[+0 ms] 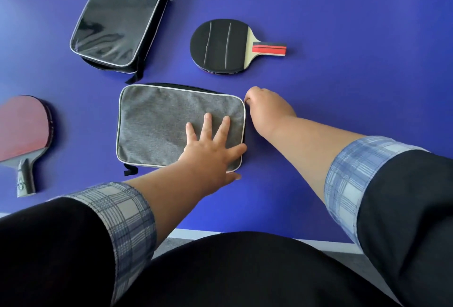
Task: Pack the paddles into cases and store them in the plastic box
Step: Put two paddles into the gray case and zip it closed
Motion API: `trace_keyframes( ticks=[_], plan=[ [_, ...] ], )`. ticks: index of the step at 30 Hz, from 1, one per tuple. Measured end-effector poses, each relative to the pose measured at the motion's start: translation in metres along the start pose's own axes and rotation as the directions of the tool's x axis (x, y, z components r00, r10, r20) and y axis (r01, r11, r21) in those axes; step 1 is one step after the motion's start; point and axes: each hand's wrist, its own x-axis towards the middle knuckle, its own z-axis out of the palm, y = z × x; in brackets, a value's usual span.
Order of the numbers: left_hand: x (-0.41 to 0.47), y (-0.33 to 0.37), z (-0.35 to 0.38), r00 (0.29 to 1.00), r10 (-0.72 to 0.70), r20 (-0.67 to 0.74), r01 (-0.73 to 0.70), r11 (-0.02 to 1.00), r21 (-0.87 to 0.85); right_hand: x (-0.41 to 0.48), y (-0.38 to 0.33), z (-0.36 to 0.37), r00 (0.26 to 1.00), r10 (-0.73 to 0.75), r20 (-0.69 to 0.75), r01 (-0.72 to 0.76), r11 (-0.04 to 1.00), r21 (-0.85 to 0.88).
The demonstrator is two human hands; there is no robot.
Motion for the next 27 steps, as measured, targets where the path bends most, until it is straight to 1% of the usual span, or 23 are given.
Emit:
trace_keyframes(
  ticks=[1, 2, 3, 5, 6, 7, 9, 12, 14, 17, 21, 24, 27],
  plan=[
    [-0.001, 0.000, -0.001, 0.999, -0.027, -0.037, 0.025, 0.999, -0.036, 0.002, -0.001, 0.001, 1.000, 0.005, 0.006, -0.005, 0.999, 0.048],
    [-0.001, 0.000, -0.002, 0.993, -0.092, -0.079, 0.084, 0.992, -0.098, 0.004, -0.001, 0.002, 1.000, 0.009, 0.016, -0.010, 0.995, 0.100],
    [0.000, 0.001, -0.003, 0.977, -0.190, -0.101, 0.170, 0.969, -0.177, 0.005, 0.000, 0.002, 1.000, 0.012, 0.026, -0.016, 0.989, 0.149],
    [0.008, 0.003, -0.007, 0.918, -0.391, -0.058, 0.359, 0.886, -0.295, 0.006, 0.003, 0.003, 0.999, 0.013, 0.036, -0.020, 0.979, 0.201],
    [0.014, 0.005, -0.009, 0.888, -0.459, -0.018, 0.431, 0.846, -0.313, 0.006, 0.004, 0.003, 0.999, 0.008, 0.040, -0.016, 0.979, 0.205],
    [0.020, 0.007, -0.011, 0.867, -0.497, 0.022, 0.478, 0.820, -0.314, 0.005, 0.004, 0.004, 0.999, 0.000, 0.042, -0.009, 0.978, 0.206],
    [0.030, 0.013, -0.015, 0.851, -0.520, 0.074, 0.515, 0.798, -0.312, 0.002, 0.002, 0.006, 0.999, -0.020, 0.033, 0.012, 0.974, 0.227],
    [0.035, 0.017, -0.014, 0.856, -0.509, 0.097, 0.514, 0.811, -0.281, -0.001, -0.001, 0.008, 0.999, -0.035, 0.025, 0.026, 0.954, 0.300],
    [0.034, 0.012, -0.013, 0.876, -0.469, 0.109, 0.481, 0.846, -0.231, -0.003, 0.000, 0.005, 0.998, -0.047, 0.031, 0.036, 0.958, 0.284],
    [0.023, 0.003, -0.010, 0.922, -0.372, 0.110, 0.386, 0.907, -0.166, -0.015, 0.005, 0.002, 0.996, -0.066, 0.062, 0.051, 0.977, 0.209],
    [-0.011, -0.002, 0.004, 0.966, -0.230, 0.122, 0.238, 0.970, -0.056, -0.058, 0.006, 0.012, 0.982, -0.061, 0.180, 0.040, 0.992, 0.116],
    [-0.032, -0.005, 0.013, 0.978, -0.147, 0.144, 0.145, 0.989, 0.030, -0.087, -0.007, 0.022, 0.971, -0.106, 0.216, 0.091, 0.993, 0.080],
    [-0.046, -0.016, 0.020, 0.989, -0.075, 0.125, 0.065, 0.994, 0.085, -0.104, -0.021, 0.032, 0.968, -0.144, 0.208, 0.127, 0.987, 0.094]
  ],
)
